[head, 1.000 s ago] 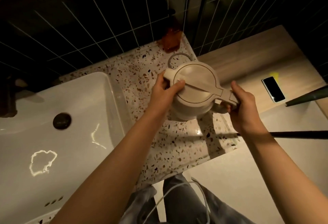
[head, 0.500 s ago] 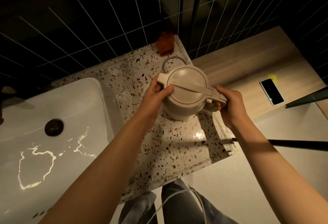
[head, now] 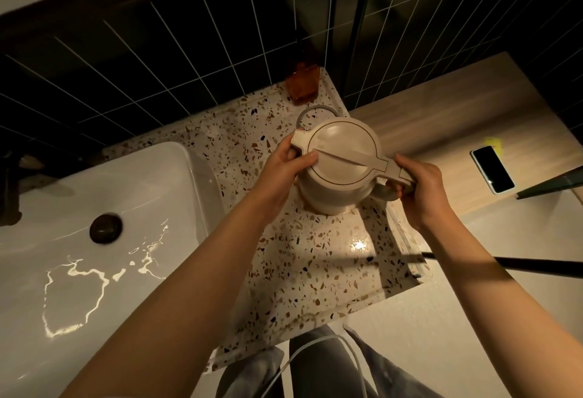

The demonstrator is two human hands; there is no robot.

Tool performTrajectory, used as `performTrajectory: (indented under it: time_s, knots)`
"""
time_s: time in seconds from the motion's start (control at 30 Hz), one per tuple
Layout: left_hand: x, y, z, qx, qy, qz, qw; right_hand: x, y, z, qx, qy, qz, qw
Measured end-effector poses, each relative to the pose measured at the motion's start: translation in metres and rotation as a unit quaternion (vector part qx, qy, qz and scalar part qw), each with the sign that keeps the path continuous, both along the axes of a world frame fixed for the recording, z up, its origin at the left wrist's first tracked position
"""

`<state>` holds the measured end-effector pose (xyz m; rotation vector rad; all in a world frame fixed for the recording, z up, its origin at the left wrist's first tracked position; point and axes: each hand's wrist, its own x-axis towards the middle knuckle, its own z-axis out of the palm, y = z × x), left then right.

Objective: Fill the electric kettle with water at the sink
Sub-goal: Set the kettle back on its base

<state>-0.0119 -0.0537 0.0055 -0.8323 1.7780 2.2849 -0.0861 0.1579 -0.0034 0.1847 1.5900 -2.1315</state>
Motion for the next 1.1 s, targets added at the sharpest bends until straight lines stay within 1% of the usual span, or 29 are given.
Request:
performTrajectory:
  time_s: [0.27, 0.37, 0.53, 0.67, 0.87, 0.97, 1.03, 1.1]
  knots:
    - [-0.001, -0.008, -0.002, 0.002, -0.013, 0.004, 1.0, 0.001, -0.006, -0.006, 0.001, 0.003, 0.008, 1.0]
    - [0.005, -0.005, -0.005, 0.013, -0.013, 0.002, 1.0, 0.005, 0.001, -0.015, 0.026, 0.013, 0.023, 0.999]
    - [0.014, -0.001, -0.008, 0.016, -0.007, -0.004, 1.0, -0.002, 0.004, -0.021, 0.021, -0.002, 0.001, 1.0]
    - [0.021, 0.0, -0.009, 0.024, 0.004, 0.008, 1.0, -0.009, 0.0, -0.023, 0.048, 0.011, -0.003, 0.999]
    - [0.029, -0.003, -0.01, 0.039, -0.008, 0.056, 0.998, -0.016, -0.012, -0.018, 0.062, 0.022, 0.045, 0.997]
    - [0.03, -0.003, -0.009, 0.033, -0.005, 0.077, 0.996, -0.02, -0.018, -0.02, 0.076, 0.013, 0.051, 0.996]
    - [0.032, -0.002, -0.01, 0.018, -0.001, 0.077, 0.997, -0.025, -0.018, -0.02, 0.09, 0.015, 0.076, 0.993]
    - [0.032, -0.002, -0.01, -0.024, 0.007, 0.051, 0.998, -0.031, -0.017, -0.015, 0.1, 0.028, 0.121, 0.987]
